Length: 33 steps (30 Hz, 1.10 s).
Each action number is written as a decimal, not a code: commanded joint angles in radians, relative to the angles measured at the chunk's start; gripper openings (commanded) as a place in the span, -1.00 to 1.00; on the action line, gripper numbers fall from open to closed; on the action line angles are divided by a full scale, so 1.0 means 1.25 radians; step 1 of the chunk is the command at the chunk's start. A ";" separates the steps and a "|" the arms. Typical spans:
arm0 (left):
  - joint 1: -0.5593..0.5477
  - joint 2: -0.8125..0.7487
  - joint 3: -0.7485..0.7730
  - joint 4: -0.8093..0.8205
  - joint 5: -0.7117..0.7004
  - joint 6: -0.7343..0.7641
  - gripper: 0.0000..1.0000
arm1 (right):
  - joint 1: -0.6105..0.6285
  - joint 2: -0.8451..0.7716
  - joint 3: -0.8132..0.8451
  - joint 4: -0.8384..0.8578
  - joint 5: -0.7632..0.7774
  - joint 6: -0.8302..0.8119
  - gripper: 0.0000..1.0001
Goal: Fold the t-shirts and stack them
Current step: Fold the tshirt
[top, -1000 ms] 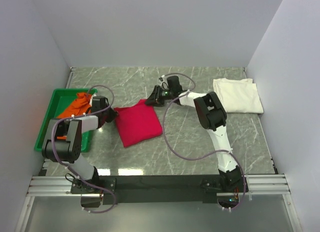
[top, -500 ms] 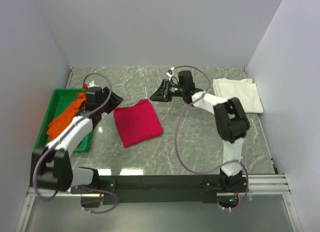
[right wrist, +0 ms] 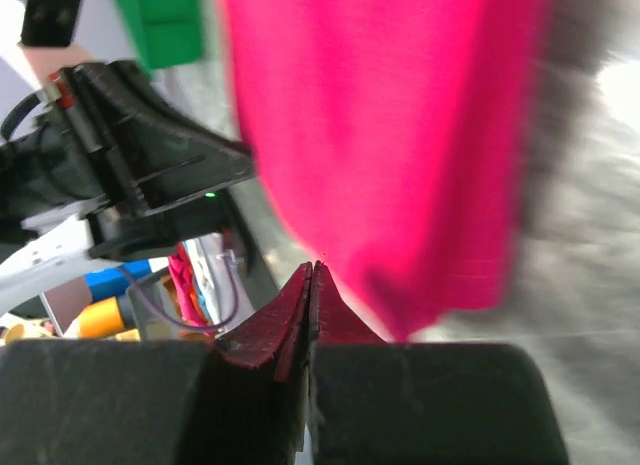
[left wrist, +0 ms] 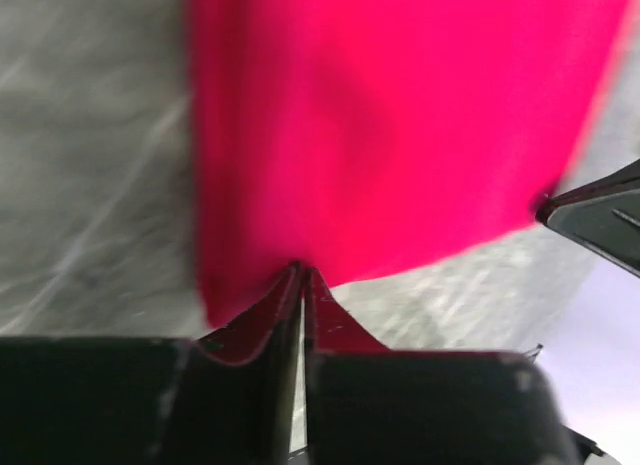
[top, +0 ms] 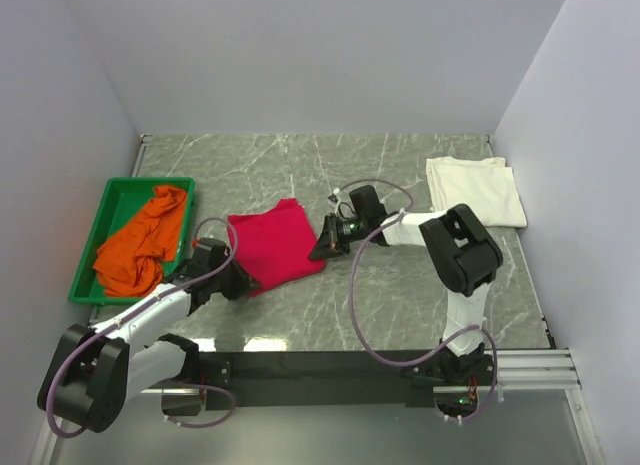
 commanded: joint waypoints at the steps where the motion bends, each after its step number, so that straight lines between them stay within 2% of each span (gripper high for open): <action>1: 0.000 0.021 -0.014 -0.001 0.019 -0.052 -0.83 | -0.007 0.057 -0.010 -0.047 0.003 -0.034 -1.00; 6: 0.044 0.079 -0.016 -0.040 -0.021 -0.050 -0.99 | -0.046 0.112 -0.061 0.006 0.019 0.027 -1.00; 12: 0.104 0.070 -0.025 -0.054 -0.019 -0.028 -0.99 | -0.070 0.096 -0.079 0.013 0.026 0.036 -1.00; 16: 0.114 0.041 0.012 -0.083 -0.043 0.009 -0.99 | -0.066 0.033 -0.085 0.001 0.027 0.003 -1.00; 20: 0.117 0.030 0.068 -0.117 -0.068 0.061 -0.96 | -0.012 -0.062 -0.063 -0.056 0.055 -0.047 -1.00; 25: 0.119 0.014 0.150 -0.157 -0.081 0.097 -0.75 | 0.061 -0.098 0.013 -0.088 0.097 -0.072 -0.98; 26: 0.119 0.008 0.163 -0.160 -0.082 0.105 -0.59 | 0.071 -0.091 0.035 -0.087 0.091 -0.070 -0.95; 29: 0.119 -0.009 0.163 -0.154 -0.081 0.110 -0.32 | 0.113 -0.038 0.083 -0.078 0.081 -0.059 -0.93; 33: 0.119 -0.001 0.134 -0.133 -0.071 0.095 -0.31 | 0.140 0.050 0.104 -0.029 0.079 -0.028 -0.93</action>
